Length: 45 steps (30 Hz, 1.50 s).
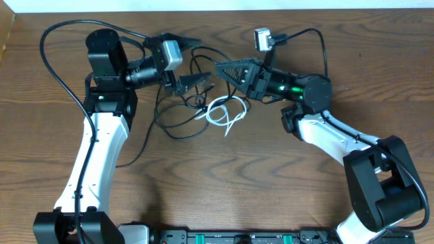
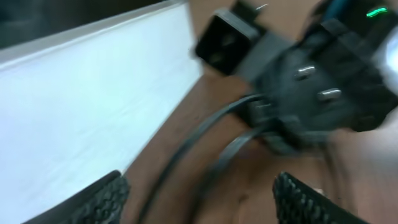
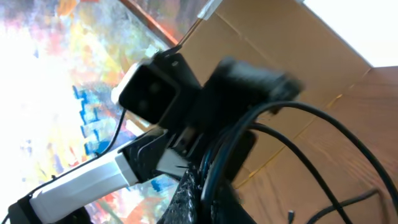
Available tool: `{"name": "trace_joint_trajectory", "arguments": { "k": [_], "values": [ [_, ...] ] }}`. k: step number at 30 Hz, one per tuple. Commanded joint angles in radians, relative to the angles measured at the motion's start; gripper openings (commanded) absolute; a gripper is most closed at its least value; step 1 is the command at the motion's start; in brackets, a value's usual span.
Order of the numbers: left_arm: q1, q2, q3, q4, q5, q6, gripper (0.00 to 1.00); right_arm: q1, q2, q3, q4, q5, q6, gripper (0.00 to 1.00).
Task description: Untangle cables
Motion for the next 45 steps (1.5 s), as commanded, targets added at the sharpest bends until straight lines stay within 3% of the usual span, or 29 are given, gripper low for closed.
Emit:
{"name": "trace_joint_trajectory", "arguments": {
  "k": [1,6,13,19,21,24,26,31,32,36,38,39,40,41,45],
  "values": [
    [0.002,0.002,0.01,0.005,-0.169,0.029,0.75,0.018,-0.019,0.008,0.01,0.047,0.02,0.01],
    [0.002,0.002,0.01,-0.002,-0.173,0.105,0.75,0.042,-0.019,0.008,0.01,0.049,0.024,0.01],
    [-0.018,0.002,0.01,-0.002,-0.172,0.11,0.75,0.082,-0.019,0.008,0.01,0.053,0.027,0.01],
    [-0.047,0.002,0.01,0.012,-0.173,0.118,0.58,0.098,-0.019,0.008,0.01,0.048,0.036,0.01],
    [-0.048,0.002,0.01,0.037,-0.173,0.118,0.48,0.103,-0.019,0.008,0.01,0.045,0.039,0.01],
    [-0.048,0.002,0.01,0.088,-0.174,0.118,0.29,0.107,-0.019,0.008,0.01,0.045,0.039,0.01],
    [-0.048,0.002,0.01,0.11,-0.173,0.118,0.08,0.107,-0.019,0.008,0.01,0.045,0.038,0.01],
    [-0.046,0.002,0.01,0.117,-0.173,0.117,0.08,0.107,-0.019,0.008,0.01,0.045,0.038,0.02],
    [-0.046,0.002,0.01,0.117,-0.173,0.117,0.07,0.107,-0.019,0.008,0.009,0.045,0.038,0.05],
    [-0.042,0.002,0.01,0.129,-0.173,0.113,0.07,0.106,-0.019,0.008,-0.002,0.045,0.037,0.34],
    [-0.034,0.002,0.01,0.146,-0.173,0.084,0.08,0.104,-0.019,0.008,-0.021,0.045,0.035,0.56],
    [-0.026,0.002,0.01,0.164,-0.174,0.053,0.08,0.104,-0.019,0.008,-0.034,0.045,0.034,0.79],
    [-0.017,0.002,0.01,0.183,-0.182,0.018,0.07,0.104,-0.019,0.008,-0.045,0.045,0.034,0.95],
    [-0.009,0.001,0.01,0.2,-0.198,-0.016,0.08,0.104,-0.019,0.008,-0.051,0.045,0.034,0.99],
    [0.04,-0.008,0.01,0.243,-0.307,-0.127,0.08,0.102,-0.019,0.008,-0.066,0.045,0.002,0.99]
  ]
}}
